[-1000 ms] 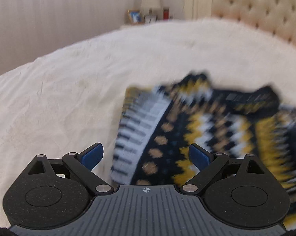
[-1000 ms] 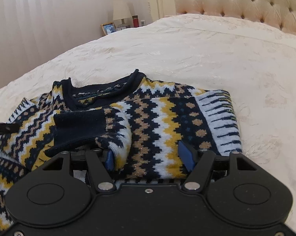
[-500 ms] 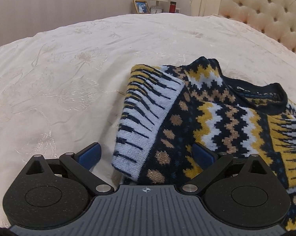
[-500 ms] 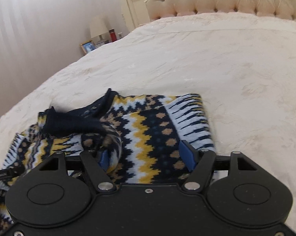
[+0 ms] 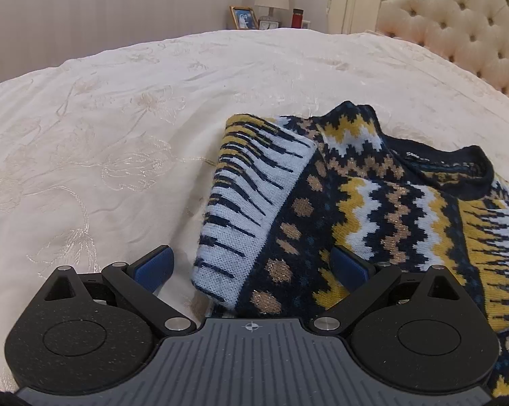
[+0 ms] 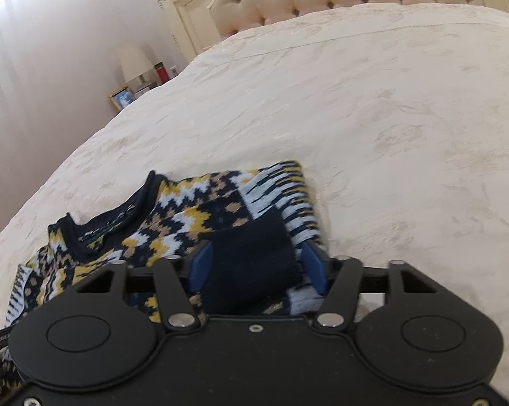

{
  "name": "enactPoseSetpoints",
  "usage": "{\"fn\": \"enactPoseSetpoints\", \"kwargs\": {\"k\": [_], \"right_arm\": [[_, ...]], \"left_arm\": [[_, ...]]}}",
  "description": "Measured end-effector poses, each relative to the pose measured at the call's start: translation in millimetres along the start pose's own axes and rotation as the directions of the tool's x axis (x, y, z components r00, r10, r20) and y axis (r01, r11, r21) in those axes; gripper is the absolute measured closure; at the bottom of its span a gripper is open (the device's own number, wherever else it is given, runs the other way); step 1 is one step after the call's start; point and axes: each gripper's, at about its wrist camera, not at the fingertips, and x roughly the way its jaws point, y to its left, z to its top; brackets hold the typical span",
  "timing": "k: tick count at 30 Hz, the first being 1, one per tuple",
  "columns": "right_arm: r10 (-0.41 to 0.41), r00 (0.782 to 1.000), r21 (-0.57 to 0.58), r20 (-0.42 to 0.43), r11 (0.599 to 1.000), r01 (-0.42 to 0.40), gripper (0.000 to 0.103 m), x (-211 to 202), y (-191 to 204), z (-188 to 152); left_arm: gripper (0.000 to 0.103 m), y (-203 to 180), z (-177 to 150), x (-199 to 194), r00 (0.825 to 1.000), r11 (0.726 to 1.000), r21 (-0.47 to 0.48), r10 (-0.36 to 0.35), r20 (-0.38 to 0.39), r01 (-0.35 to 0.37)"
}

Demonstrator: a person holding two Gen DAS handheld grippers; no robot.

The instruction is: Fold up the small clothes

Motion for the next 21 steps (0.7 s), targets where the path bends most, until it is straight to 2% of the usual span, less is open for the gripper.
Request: {"fn": "enactPoseSetpoints", "kwargs": {"k": [1, 3, 6, 9, 11, 13, 14, 16, 18, 19, 21], "right_arm": [[-0.003, 1.0, -0.013, 0.001, 1.0, 0.003, 0.046, 0.1, 1.5, -0.5], [-0.007, 1.0, -0.024, -0.007, 1.0, 0.007, 0.069, -0.5, 2.7, -0.6], [0.009, 1.0, -0.004, 0.013, 1.0, -0.009, 0.087, -4.9, -2.8, 1.4], [0.03, 0.998, -0.002, 0.06, 1.0, -0.03, 0.091, -13.8, -2.9, 4.5], [0.036, 0.996, -0.01, 0.076, 0.999, -0.035, 0.092, -15.8, -1.3, 6.4], [0.044, 0.998, -0.027, 0.049, 0.999, -0.043, 0.091, -11.8, 0.2, 7.0], [0.041, 0.999, -0.033, 0.03, 0.999, -0.04, 0.084, -8.4, 1.3, 6.6], [0.013, 1.0, -0.02, 0.015, 1.0, -0.012, 0.078, -4.0, 0.9, 4.6], [0.003, 1.0, -0.016, -0.01, 1.0, -0.003, 0.05, 0.1, -0.2, 3.8], [0.008, 1.0, -0.011, -0.015, 1.0, -0.008, 0.045, 0.9, -1.3, 3.1], [0.01, 1.0, -0.012, -0.023, 1.0, -0.01, 0.044, 2.1, -1.3, 1.7]], "left_arm": [[0.002, 0.0, -0.1, -0.4, 1.0, 1.0, 0.0, -0.001, 0.001, 0.001], [0.002, 0.3, 0.7, -1.0, 1.0, 1.0, -0.001, -0.004, 0.0, 0.004], [0.002, 1.6, 6.6, -6.0, 1.0, 1.0, -0.004, -0.02, -0.008, 0.02], [0.003, 1.0, 15.9, -13.7, 0.999, 0.999, 0.025, -0.033, 0.01, 0.033], [0.003, 1.9, 21.8, -19.0, 0.999, 0.999, 0.044, -0.014, 0.038, 0.012], [0.003, 4.5, 27.7, -22.3, 0.998, 0.999, 0.037, -0.003, 0.059, 0.001], [0.003, 6.1, 29.6, -22.6, 0.998, 1.0, 0.03, -0.002, 0.064, 0.0], [0.003, 9.3, 33.8, -18.7, 0.998, 1.0, 0.02, 0.007, 0.055, -0.008], [0.003, 10.5, 35.6, -9.9, 0.998, 0.998, 0.03, 0.051, 0.021, -0.051], [0.003, 11.7, 35.6, -4.6, 0.997, 0.996, 0.035, 0.078, 0.002, -0.078], [0.001, 18.6, 32.1, 5.2, 0.994, 0.995, 0.015, 0.103, -0.045, -0.102]]}}
